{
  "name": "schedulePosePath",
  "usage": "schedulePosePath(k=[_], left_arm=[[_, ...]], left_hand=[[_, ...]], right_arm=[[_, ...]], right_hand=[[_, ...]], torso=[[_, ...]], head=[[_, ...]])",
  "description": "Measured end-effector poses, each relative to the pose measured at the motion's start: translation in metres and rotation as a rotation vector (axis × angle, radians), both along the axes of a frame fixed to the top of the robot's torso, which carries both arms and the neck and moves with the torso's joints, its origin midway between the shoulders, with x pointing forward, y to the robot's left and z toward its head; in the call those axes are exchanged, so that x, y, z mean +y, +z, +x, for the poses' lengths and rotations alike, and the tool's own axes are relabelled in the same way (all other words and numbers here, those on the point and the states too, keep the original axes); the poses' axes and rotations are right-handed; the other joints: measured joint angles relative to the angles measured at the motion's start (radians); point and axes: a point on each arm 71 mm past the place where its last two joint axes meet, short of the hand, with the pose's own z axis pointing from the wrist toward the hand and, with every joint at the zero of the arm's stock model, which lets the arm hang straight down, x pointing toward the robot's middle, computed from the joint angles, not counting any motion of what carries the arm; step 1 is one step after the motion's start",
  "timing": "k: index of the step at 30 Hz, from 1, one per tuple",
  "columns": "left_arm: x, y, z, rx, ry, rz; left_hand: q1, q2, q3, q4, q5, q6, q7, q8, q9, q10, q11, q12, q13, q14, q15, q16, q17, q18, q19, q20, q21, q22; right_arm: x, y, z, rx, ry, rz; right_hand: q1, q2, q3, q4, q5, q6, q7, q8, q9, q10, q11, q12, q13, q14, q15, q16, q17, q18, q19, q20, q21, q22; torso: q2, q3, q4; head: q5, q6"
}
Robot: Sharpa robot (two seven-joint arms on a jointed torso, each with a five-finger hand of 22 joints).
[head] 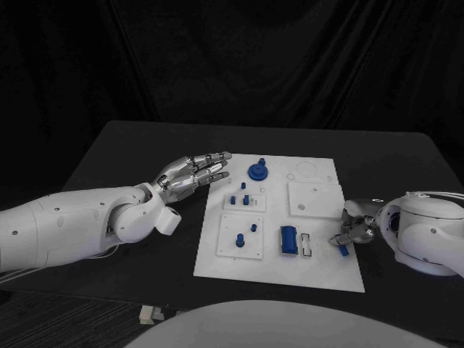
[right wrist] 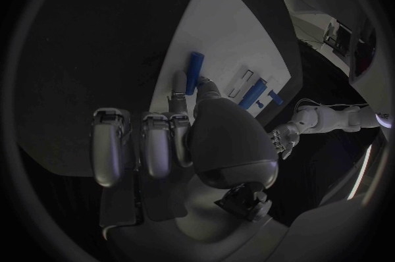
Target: Assemble the parts on the task board
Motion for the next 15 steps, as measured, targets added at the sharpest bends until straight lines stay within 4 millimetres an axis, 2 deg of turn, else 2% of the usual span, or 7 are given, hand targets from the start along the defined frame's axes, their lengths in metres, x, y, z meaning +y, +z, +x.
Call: schedulePosePath(k=[2,5,6,7,13,15], left_arm=[[0.0,0.0,0.0,0.0,0.0,0.0],[0.0,-0.0001,0.0,0.001,0.0,0.0],[0.0,-0.0002,-0.0001,0.001,-0.001,0.0],[-0.0001,-0.0002,-0.0001,0.001,-0.001,0.0],[-0.0002,-0.0004,-0.0002,0.002,-0.002,0.0],[-0.0002,-0.0004,-0.0002,0.002,-0.002,0.0]], left_hand=[[0.0,0.0,0.0,0.0,0.0,0.0,0.0,0.0,0.0,0.0,0.0,0.003,0.0,0.0,0.0,0.0,0.0,0.0,0.0,0.0,0.0,-0.001],[0.0,0.0,0.0,0.0,0.0,0.0,0.0,0.0,0.0,0.0,0.0,0.003,0.0,0.0,0.0,0.0,0.0,0.0,0.0,0.0,0.0,-0.001],[0.0,0.0,0.0,0.0,0.0,0.0,0.0,0.0,0.0,0.0,0.0,0.003,0.0,0.0,0.0,0.0,0.0,0.0,0.0,0.0,0.0,-0.001],[0.0,0.0,0.003,-0.003,0.0,0.0,0.0,0.0,0.0,0.0,0.0,0.003,0.0,0.0,0.0,0.0,0.0,0.0,0.0,0.0,0.0,-0.001],[0.0,0.0,0.003,-0.003,0.0,0.0,0.0,0.0,0.0,0.0,0.0,0.003,0.0,0.0,0.0,0.0,0.0,0.0,0.0,0.0,0.0,-0.001],[0.0,0.0,0.003,-0.003,0.0,0.0,0.0,0.0,0.0,0.0,0.0,0.003,0.0,0.0,0.0,0.0,0.0,0.0,0.0,0.0,0.0,-0.001]], right_arm=[[0.0005,-0.0002,-0.0001,0.001,-0.003,0.006],[0.0007,-0.0005,-0.0001,0.003,-0.006,0.011],[0.0008,-0.0006,-0.0002,0.004,-0.008,0.014],[0.0009,-0.0007,-0.0002,0.005,-0.01,0.016],[-0.0005,-0.0012,-0.0006,0.012,-0.033,0.037],[-0.0021,-0.0015,-0.0011,0.018,-0.049,0.05]], right_hand=[[0.011,-0.006,0.0,0.0,0.038,-0.006,0.006,-0.001,0.003,0.0,0.0,0.0,0.0,0.002,0.002,-0.007,0.0,0.0,0.0,0.0,-0.023,0.0],[0.021,-0.012,0.0,0.0,0.072,-0.012,0.012,-0.001,0.011,0.0,0.0,0.0,0.0,0.002,0.003,-0.008,0.0,0.0,0.0,0.0,-0.029,0.0],[0.026,-0.015,0.002,0.002,0.087,-0.016,0.016,-0.001,0.031,0.0,0.0,0.0,0.0,-0.001,0.006,-0.011,0.0,0.0,0.0,0.0,-0.034,0.0],[0.031,-0.017,0.004,0.004,0.101,-0.019,0.019,-0.001,0.032,0.0,0.0,0.0,0.0,-0.001,0.006,-0.011,0.0,0.0,0.0,0.0,-0.036,0.0],[0.048,-0.022,0.008,0.008,0.137,-0.026,0.026,-0.001,0.046,0.0,0.001,0.0,0.0,-0.001,0.01,-0.011,0.0,0.0,0.0,0.0,-0.036,0.0],[0.049,-0.023,0.014,0.014,0.151,-0.027,0.027,-0.003,0.076,0.0,0.001,0.0,0.0,-0.001,0.01,-0.011,0.0,0.0,0.0,0.0,-0.036,0.0]], torso=[[0.0,-0.0001,0.0],[0.0,-0.0001,0.0001],[0.0,-0.0001,0.0001],[0.0,-0.0001,0.0003],[0.0,-0.0001,0.0004],[0.001,-0.0001,0.0004]], head=[[0.0,0.0],[0.0,0.0],[0.0,0.0],[0.0,0.0],[0.0,0.0],[0.001,0.0]])
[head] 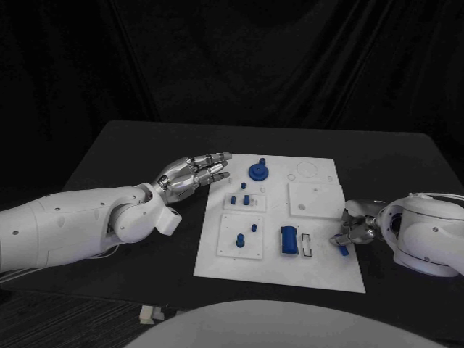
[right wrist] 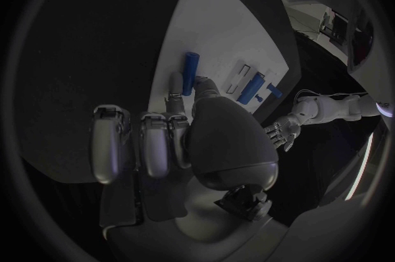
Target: Assemble the parts on the task board
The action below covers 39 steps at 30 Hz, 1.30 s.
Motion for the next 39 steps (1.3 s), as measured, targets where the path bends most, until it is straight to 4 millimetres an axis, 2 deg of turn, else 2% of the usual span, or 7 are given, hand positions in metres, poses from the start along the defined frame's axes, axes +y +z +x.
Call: schedulePosePath(k=[5,7,10,14,27,31,39], left_arm=[[0.0,0.0,0.0,0.001,0.0,0.0],[0.0,0.0,0.0,0.001,0.0,0.0],[0.0,0.0,0.0,0.001,0.0,0.001],[0.0,-0.001,0.0,0.002,-0.001,0.001],[-0.001,-0.001,0.0,0.005,-0.003,0.001],[-0.001,-0.001,0.0,0.005,-0.004,0.001],[-0.001,-0.001,0.0,0.006,-0.005,0.0]], left_hand=[[0.0,0.0,0.0,0.0,0.0,0.0,0.0,0.0,0.0,0.0,0.0,0.0,0.0,0.0,0.0,0.0,0.0,0.0,0.0,0.0,0.0,0.0],[0.0,0.0,0.0,0.0,0.0,0.0,0.0,0.0,0.0,0.0,0.0,0.0,0.0,0.0,0.0,0.0,0.0,0.0,0.0,0.0,0.0,0.0],[0.0,0.0,0.0,0.0,0.0,0.0,0.0,0.0,0.0,0.0,0.0,0.0,0.0,0.0,0.0,0.0,0.0,0.0,0.0,0.0,0.0,0.0],[0.0,0.0,0.0,0.0,0.0,0.0,0.0,0.0,0.0,0.004,0.004,0.0,0.0,0.0,0.0,0.0,0.001,0.0,0.0,0.0,0.0,0.0],[0.0,0.0,0.0,0.0,0.0,0.0,0.0,0.0,0.0,0.004,0.004,0.0,0.0,0.0,0.0,0.0,0.001,0.0,0.0,0.0,0.0,-0.001],[0.0,0.0,0.0,0.0,0.0,0.0,0.0,0.0,0.0,0.004,0.004,0.0,0.0,0.0,0.0,0.0,0.001,0.0,0.0,0.0,0.0,-0.001],[0.004,0.004,0.0,0.0,0.0,0.0,0.0,0.0,0.0,0.004,0.004,0.0,0.0,0.0,0.0,0.0,0.001,0.0,0.0,0.0,0.0,-0.001]], right_arm=[[-0.005,-0.001,-0.004,0.032,-0.056,0.052],[-0.006,-0.002,-0.006,0.055,-0.078,0.077],[-0.006,-0.002,-0.01,0.093,-0.113,0.119],[-0.005,0.0,-0.011,0.137,-0.157,0.172],[0.007,0.003,-0.011,0.262,-0.281,0.328],[0.01,0.002,-0.01,0.281,-0.302,0.353],[0.019,-0.001,-0.007,0.298,-0.32,0.379]], right_hand=[[0.0,0.0,0.008,0.008,0.03,-0.003,0.003,-0.002,0.0,-0.002,0.002,0.0,0.0,-0.001,0.001,0.0,0.0,0.0,0.0,0.0,0.0,0.0],[-0.013,-0.012,0.015,0.015,0.045,0.0,-0.001,0.011,-0.015,-0.002,0.002,0.0,0.0,-0.001,0.001,0.0,0.0,0.0,0.0,0.0,0.0,0.0],[-0.032,-0.019,0.04,0.001,0.059,-0.002,-0.002,0.011,-0.047,-0.002,0.002,0.0,0.0,-0.001,0.001,0.0,0.0,0.0,0.0,0.0,0.0,0.0],[-0.049,-0.02,0.085,-0.03,0.073,-0.019,-0.018,0.017,-0.045,-0.003,0.001,0.0,0.0,-0.001,0.002,0.0,0.0,0.0,0.0,0.0,0.0,0.0],[-0.073,-0.028,0.118,-0.047,0.077,-0.024,-0.017,0.019,-0.036,-0.004,0.003,0.0,0.0,-0.002,0.002,0.0,0.0,0.0,0.0,0.0,0.0,0.0],[-0.084,-0.028,0.146,-0.066,0.077,-0.024,-0.016,0.018,-0.036,-0.004,0.003,0.0,-0.001,-0.002,0.002,0.0,0.0,0.0,0.0,0.0,0.0,0.0],[-0.093,-0.029,0.152,-0.061,0.059,-0.031,-0.017,0.018,-0.036,-0.004,0.003,0.0,-0.001,-0.002,0.002,0.0,0.0,0.0,0.0,0.0,0.0,0.0]], torso=[[0.0,0.0001,-0.0001],[0.0,0.0001,-0.0002],[0.0,0.0001,-0.0002],[0.0,0.0001,-0.0004],[0.0,0.0001,-0.0007],[0.0,0.0001,-0.0004],[0.0,0.0001,0.0003]], head=[[0.001,0.0],[0.0,0.0],[-0.004,0.0],[-0.006,0.0],[-0.005,0.0],[-0.005,0.0],[-0.005,0.0]])
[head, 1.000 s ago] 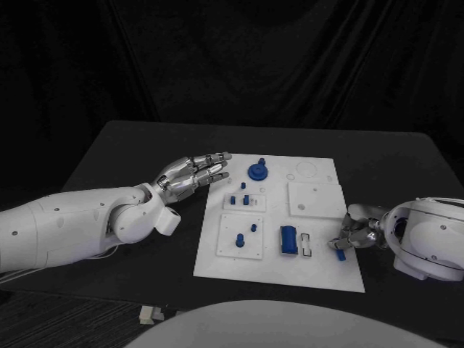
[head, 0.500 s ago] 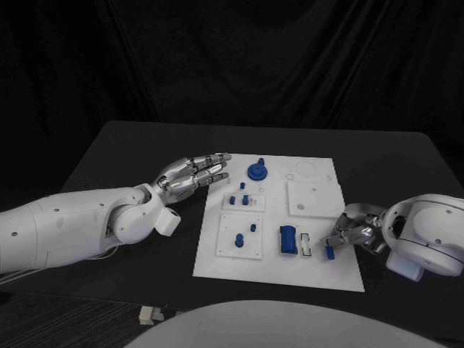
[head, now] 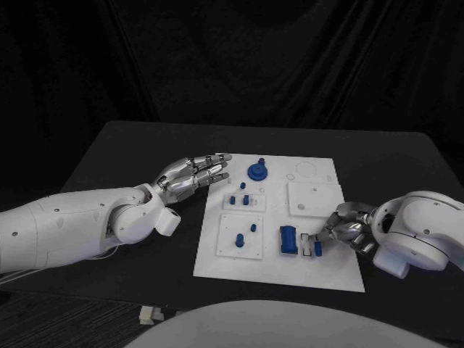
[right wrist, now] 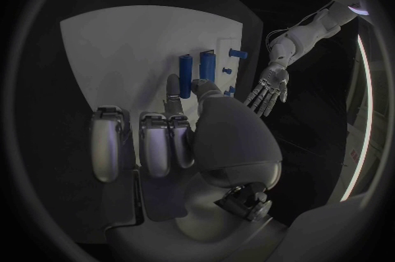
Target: Assemble the parts on the task board
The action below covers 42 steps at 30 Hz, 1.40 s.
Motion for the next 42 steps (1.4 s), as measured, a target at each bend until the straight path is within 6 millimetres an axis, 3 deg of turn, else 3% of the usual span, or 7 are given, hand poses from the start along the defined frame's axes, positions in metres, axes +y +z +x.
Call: schedulePosePath(k=[5,8,15,21,24,33,42], left_arm=[[0.0,0.0,0.0,0.001,-0.001,0.0],[0.0,0.0,0.0,0.001,-0.001,0.0],[-0.001,0.0,0.0,0.002,-0.003,-0.001],[-0.001,-0.001,0.0,0.004,-0.005,-0.001],[-0.001,-0.001,0.0,0.005,-0.007,-0.001],[-0.001,-0.001,0.0,0.008,-0.01,-0.001],[-0.002,-0.001,0.0,0.011,-0.012,0.0]], left_hand=[[0.0,0.0,0.0,0.0,0.0,0.0,0.0,0.0,0.0,0.0,0.0,0.0,0.0,0.0,0.0,0.0,0.0,0.0,0.0,0.0,0.0,0.0],[0.0,0.0,0.0,0.0,0.0,0.0,0.0,0.0,0.0,0.0,0.0,0.0,0.0,0.0,0.0,0.0,0.0,0.0,0.0,0.0,0.0,0.0],[0.0,0.0,0.0,0.0,0.0,0.0,0.0,0.0,0.0,0.0,0.0,0.0,0.0,0.0,0.0,0.0,0.0,0.0,0.0,0.0,0.0,0.0],[0.0,0.0,0.003,-0.003,0.004,0.0,0.0,0.0,0.0,0.0,0.0,0.0,0.0,0.0,0.0,0.0,0.0,0.0,0.0,0.0,0.0,-0.001],[0.0,0.0,0.003,-0.003,0.004,0.0,0.0,0.0,0.0,0.0,0.0,0.0,0.0,0.0,0.0,0.0,0.0,0.0,0.0,0.0,0.0,-0.001],[0.0,0.0,0.003,-0.003,0.004,0.0,0.0,0.0,0.0,0.0,0.0,0.0,0.0,0.004,0.004,0.0,0.0,0.0,0.0,0.0,0.0,-0.001],[0.0,0.0,0.003,-0.003,0.004,0.0,0.0,0.0,0.0,0.0,0.0,0.0,0.0,0.004,0.004,0.0,0.0,0.0,0.0,0.0,0.0,-0.001]], right_arm=[[0.003,-0.003,0.0,0.008,-0.006,0.006],[0.004,-0.004,0.001,0.007,-0.009,0.006],[0.007,-0.005,0.002,0.005,-0.01,0.008],[0.008,-0.007,0.001,0.003,-0.011,0.007],[0.008,-0.008,0.001,0.001,-0.012,0.006],[0.009,-0.01,0.0,-0.002,-0.013,0.004],[0.009,-0.011,0.0,-0.005,-0.013,0.002]], right_hand=[[-0.01,0.0,0.013,-0.014,-0.008,-0.001,0.0,-0.001,-0.001,0.0,0.0,0.0,0.0,0.0,0.0,0.0,0.0,0.0,0.0,0.0,0.0,0.0],[-0.03,-0.007,0.063,-0.052,-0.043,-0.006,0.004,-0.001,-0.001,0.0,0.0,0.0,0.0,0.0,0.001,0.0,0.0,0.0,-0.003,0.004,-0.005,0.0],[-0.041,-0.004,0.071,-0.054,-0.083,-0.013,0.004,-0.001,0.0,-0.002,0.002,0.0,0.001,-0.001,0.002,0.0,0.0,0.0,0.0,0.007,-0.005,0.001],[-0.054,-0.004,0.101,-0.084,-0.124,-0.017,0.008,-0.002,0.0,-0.002,0.002,0.0,0.001,-0.001,0.002,0.0,0.0,0.0,0.0,0.007,-0.01,0.001],[-0.067,-0.004,0.116,-0.093,-0.166,-0.024,0.008,-0.002,0.0,0.002,0.005,0.0,0.001,-0.001,0.002,0.0,0.0,0.0,0.0,0.007,-0.01,0.001],[-0.105,0.0,0.108,-0.078,-0.297,-0.03,0.002,0.009,-0.002,0.002,0.005,0.0,0.001,0.002,0.005,0.0,0.0,0.0,-0.004,0.011,-0.014,0.001],[-0.129,0.003,0.095,-0.059,-0.338,-0.028,0.004,0.014,-0.002,0.002,0.005,0.0,0.0,0.002,0.005,0.0,0.0,0.0,0.0,0.014,-0.014,0.0]], torso=[[0.0,0.0,0.0],[0.0,0.0001,0.0],[0.0,0.0001,0.0],[0.0,0.0001,-0.0004],[0.0,0.0001,-0.0006],[0.0,0.0,-0.0007],[0.0,0.0,-0.0003]], head=[[0.001,0.0],[0.0,0.0],[0.0,0.0],[0.001,0.0],[0.002,0.0],[0.002,0.0],[0.002,0.0]])
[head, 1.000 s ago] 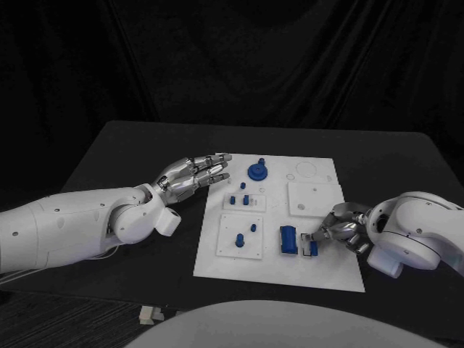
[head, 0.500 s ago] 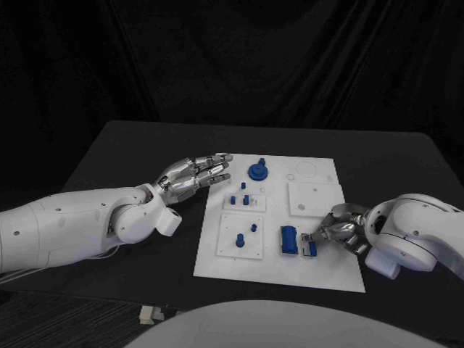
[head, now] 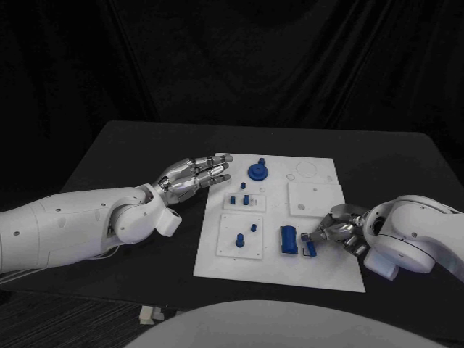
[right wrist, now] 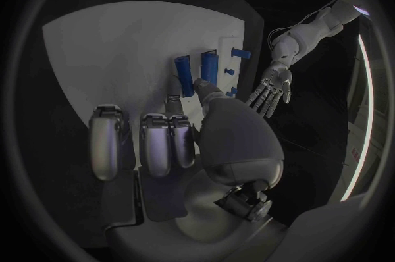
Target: Assemble the parts on the task board
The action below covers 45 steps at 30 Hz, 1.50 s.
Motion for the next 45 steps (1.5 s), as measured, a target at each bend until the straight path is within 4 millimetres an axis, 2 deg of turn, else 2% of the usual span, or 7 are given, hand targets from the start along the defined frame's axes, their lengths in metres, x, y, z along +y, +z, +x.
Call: schedulePosePath(k=[8,21,29,33,39,42,45], left_arm=[[0.0002,-0.0008,-0.0002,0.003,-0.001,0.001],[0.0004,-0.005,-0.0029,0.015,-0.003,0.002],[0.0009,-0.0069,-0.004,0.021,-0.003,0.003],[0.001,-0.0075,-0.0044,0.022,-0.003,0.004],[0.0012,-0.0081,-0.0047,0.024,-0.003,0.005],[0.0013,-0.0083,-0.0047,0.025,-0.003,0.005],[0.0014,-0.0084,-0.0048,0.025,-0.003,0.005]], left_hand=[[0.0,0.0,0.0,0.0,0.0,0.0,0.0,0.0,0.0,0.0,0.0,0.0,0.0,0.0,0.0,0.0,0.0,0.0,0.0,0.0,0.0,0.0],[0.0,0.0,0.0,-0.006,0.0,0.0,0.0,0.003,0.0,0.0,0.0,0.0,0.0,0.0,0.0,0.004,0.001,0.0,0.0,0.0,0.0,-0.002],[0.0,0.0,0.0,-0.006,0.0,0.0,0.0,0.004,0.0,0.0,0.0,0.0,0.0,0.002,0.002,0.004,0.001,0.0,0.0,0.0,0.0,-0.002],[0.0,0.0,0.0,-0.006,0.0,0.0,0.0,0.004,0.0,0.0,0.0,0.0,0.0,0.004,0.004,0.004,0.001,0.0,0.0,0.0,0.0,-0.002],[0.0,0.0,0.0,-0.006,0.0,0.0,0.0,0.004,0.0,0.0,0.0,0.0,0.0,0.004,0.004,0.004,0.001,0.0,0.0,0.0,0.0,-0.003],[0.0,0.0,0.0,-0.006,0.0,0.0,0.0,0.004,0.0,0.0,0.0,0.0,0.0,0.004,0.004,0.004,0.001,0.0,0.0,0.0,0.0,-0.003],[0.0,0.0,0.0,-0.006,0.0,0.0,0.0,0.004,0.0,0.0,0.0,0.0,0.0,0.004,0.003,0.004,0.001,0.0,0.0,0.0,0.0,-0.003]], right_arm=[[-0.0006,-0.0001,0.0001,-0.004,-0.001,-0.002],[-0.0023,0.0001,0.0004,-0.012,-0.006,-0.007],[-0.0032,0.0003,0.0003,-0.016,-0.01,-0.008],[-0.0033,0.0004,0.0003,-0.017,-0.01,-0.008],[-0.0028,0.0007,0.0003,-0.023,-0.005,-0.012],[-0.0019,0.0009,0.0001,-0.027,0.001,-0.014],[-0.0009,0.0012,-0.0001,-0.031,0.007,-0.016]], right_hand=[[-0.003,0.003,-0.004,0.01,-0.011,0.0,0.0,0.0,-0.001,0.0,0.0,0.0,0.0,0.0,0.0,0.0,0.0,0.0,0.0,0.0,0.0,0.0],[-0.048,0.013,-0.021,0.062,-0.029,0.0,0.0,0.005,-0.002,0.0,0.0,0.0,0.0,0.0,0.0,0.0,0.0,0.0,0.0,0.0,-0.004,0.0],[-0.083,0.03,-0.033,0.111,-0.045,0.0,0.0,0.014,-0.004,0.0,0.0,0.0,0.0,0.0,0.0,0.0,0.0,0.0,0.0,0.0,-0.009,0.0],[-0.083,0.03,-0.035,0.112,-0.048,0.0,0.0,0.014,-0.004,0.0,0.0,0.0,0.0,0.0,0.0,0.0,0.0,0.0,0.0,0.0,-0.009,0.0],[-0.065,0.004,-0.051,0.109,-0.127,0.0,0.0,0.02,-0.004,0.0,0.0,0.0,0.0,0.0,0.0,-0.004,0.0,0.0,0.0,0.0,-0.014,0.0],[-0.053,-0.008,-0.058,0.102,-0.15,0.0,0.0,0.02,-0.004,0.0,0.0,0.0,0.0,0.0,0.0,-0.004,0.0,0.0,0.0,0.0,-0.014,0.0],[-0.052,-0.008,-0.064,0.108,-0.163,0.0,0.0,0.026,-0.004,0.0,0.0,0.0,0.0,0.0,0.0,-0.004,0.0,0.0,0.0,0.0,-0.014,0.0]], torso=[[0.0,0.0,-0.0001],[0.0,0.0,-0.0001],[0.0,0.0,-0.0001],[0.0,0.0,-0.0001],[0.0,-0.0001,-0.0002],[0.0,-0.0001,-0.0002],[0.0,-0.0001,-0.0002]], head=[[0.002,0.0],[0.002,0.0],[0.002,0.0],[0.002,0.0],[0.004,0.0],[0.004,0.0],[0.004,0.0]])
